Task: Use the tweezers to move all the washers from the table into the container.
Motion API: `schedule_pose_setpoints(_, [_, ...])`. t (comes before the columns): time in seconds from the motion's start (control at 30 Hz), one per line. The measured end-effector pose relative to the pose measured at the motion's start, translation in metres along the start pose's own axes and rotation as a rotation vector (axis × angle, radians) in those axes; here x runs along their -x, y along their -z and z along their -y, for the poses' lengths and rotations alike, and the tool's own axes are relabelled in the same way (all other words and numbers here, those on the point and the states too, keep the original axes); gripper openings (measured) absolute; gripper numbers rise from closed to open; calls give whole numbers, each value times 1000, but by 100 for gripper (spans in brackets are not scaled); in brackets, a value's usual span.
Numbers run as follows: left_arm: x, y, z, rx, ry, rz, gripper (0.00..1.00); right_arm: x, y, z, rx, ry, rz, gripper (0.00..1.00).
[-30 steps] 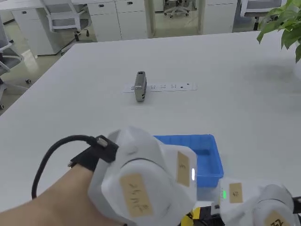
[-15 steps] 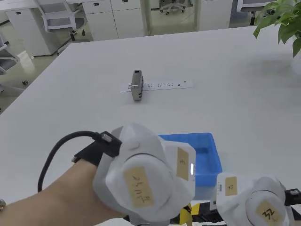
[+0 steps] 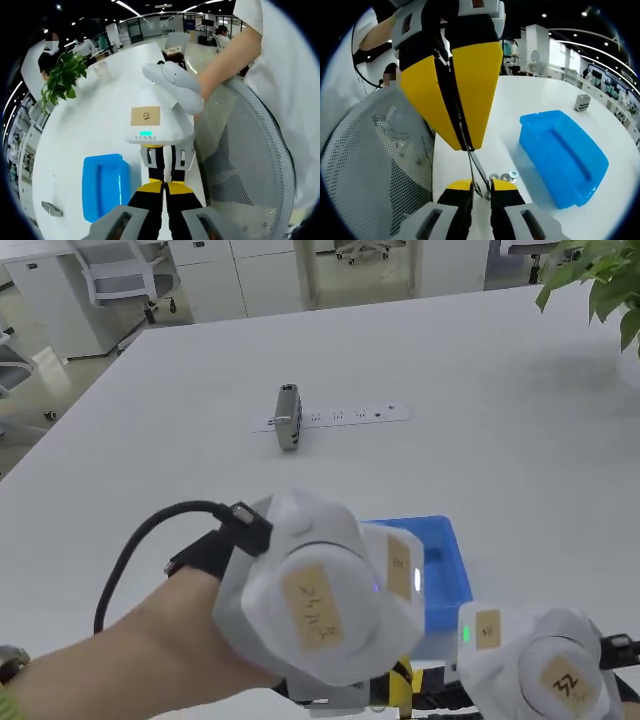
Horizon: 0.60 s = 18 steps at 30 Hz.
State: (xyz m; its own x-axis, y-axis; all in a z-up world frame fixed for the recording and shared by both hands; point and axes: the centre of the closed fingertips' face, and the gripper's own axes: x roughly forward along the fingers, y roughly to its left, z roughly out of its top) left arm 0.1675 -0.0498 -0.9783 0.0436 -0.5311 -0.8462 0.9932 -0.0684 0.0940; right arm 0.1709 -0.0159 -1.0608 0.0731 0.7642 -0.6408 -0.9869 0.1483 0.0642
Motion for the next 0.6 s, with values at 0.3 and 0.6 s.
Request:
schedule_pose_setpoints(0.3, [-2,1,2,35,21,5,0,10,-19,-4,-58,-25,77,10])
schedule_pose_setpoints(0.6, [-6,0,-2,107,1,67,0,10,-19,-1,-51,-17,73,6])
